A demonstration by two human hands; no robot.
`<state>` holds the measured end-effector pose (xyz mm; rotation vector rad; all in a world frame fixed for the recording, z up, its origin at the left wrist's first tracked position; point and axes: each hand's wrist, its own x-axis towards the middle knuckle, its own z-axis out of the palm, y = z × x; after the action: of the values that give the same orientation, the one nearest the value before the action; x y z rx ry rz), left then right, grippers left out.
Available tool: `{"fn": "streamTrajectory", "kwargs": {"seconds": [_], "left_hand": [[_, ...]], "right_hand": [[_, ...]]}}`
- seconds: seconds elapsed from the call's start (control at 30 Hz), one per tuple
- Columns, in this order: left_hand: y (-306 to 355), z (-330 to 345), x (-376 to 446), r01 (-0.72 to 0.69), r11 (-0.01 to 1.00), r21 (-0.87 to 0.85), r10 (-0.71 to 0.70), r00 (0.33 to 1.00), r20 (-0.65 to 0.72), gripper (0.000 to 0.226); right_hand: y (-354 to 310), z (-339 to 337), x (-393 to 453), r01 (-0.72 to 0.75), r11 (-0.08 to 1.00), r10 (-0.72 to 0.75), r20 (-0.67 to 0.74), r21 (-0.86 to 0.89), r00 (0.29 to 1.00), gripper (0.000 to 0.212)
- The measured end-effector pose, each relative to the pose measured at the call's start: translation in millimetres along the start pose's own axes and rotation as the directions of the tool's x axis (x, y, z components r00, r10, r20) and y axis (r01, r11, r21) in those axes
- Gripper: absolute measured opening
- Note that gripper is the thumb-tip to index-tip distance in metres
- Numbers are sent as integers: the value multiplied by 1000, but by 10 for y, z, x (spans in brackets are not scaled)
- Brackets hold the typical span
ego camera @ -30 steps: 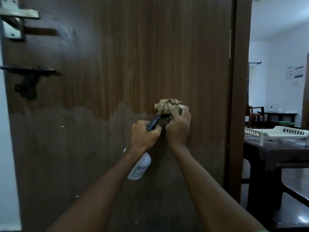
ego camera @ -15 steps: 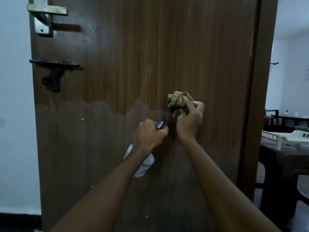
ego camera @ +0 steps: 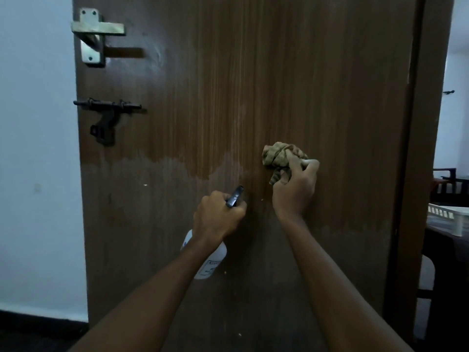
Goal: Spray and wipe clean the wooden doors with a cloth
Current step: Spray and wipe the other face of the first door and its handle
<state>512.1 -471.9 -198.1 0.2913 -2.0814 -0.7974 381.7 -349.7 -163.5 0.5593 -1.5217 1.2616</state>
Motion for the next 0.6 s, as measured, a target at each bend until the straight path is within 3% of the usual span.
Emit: {"fn": "streamTrajectory", "kwargs": {"seconds": [0.07, 0.13, 0.23, 0.27, 0.3, 0.4, 0.47, 0.53, 0.57, 0.6], "left_hand": [[27, -136, 59, -55, 998, 8, 55, 998, 11, 33], [81, -206, 141, -90, 996, -4, 90, 996, -3, 35], [164, -269, 255, -110, 994, -29, 110, 994, -5, 34], [170, -292, 277, -125, 991, -53, 125, 992, -4, 33], [160, -320, 282, -141, 987, -77, 141, 990, -3, 34], [28, -395, 269, -201, 971, -127, 202, 979, -2, 35], [-103, -452, 277, -212, 967, -137, 215, 977, 6, 34], [-205, -600, 324, -211, 967, -141, 214, 977, 6, 35], [-234, -681, 352, -201, 968, -149, 202, 979, -10, 37], [-259, -755, 378, -189, 967, -171, 187, 982, -27, 39]], "right_hand": [[-40, 45, -160, 121, 992, -119, 40, -39, 992, 39], [7, 87, -440, 306, 950, -293, 170, -59, 941, 37], [217, 90, -696, 629, 777, -583, 371, -6, 723, 38], [220, 75, -632, 659, 752, -607, 390, -1, 693, 38], [180, 83, -525, 637, 771, -585, 384, -10, 714, 38], [-185, 204, -81, 370, 928, -356, 204, -38, 912, 39], [-377, 330, 33, 238, 971, -233, 137, -24, 963, 41], [-423, 385, -94, 322, 946, -314, 180, -17, 932, 38], [-375, 369, -219, 440, 898, -424, 251, -11, 870, 37], [-286, 326, -359, 609, 793, -575, 350, 15, 740, 36]]}}
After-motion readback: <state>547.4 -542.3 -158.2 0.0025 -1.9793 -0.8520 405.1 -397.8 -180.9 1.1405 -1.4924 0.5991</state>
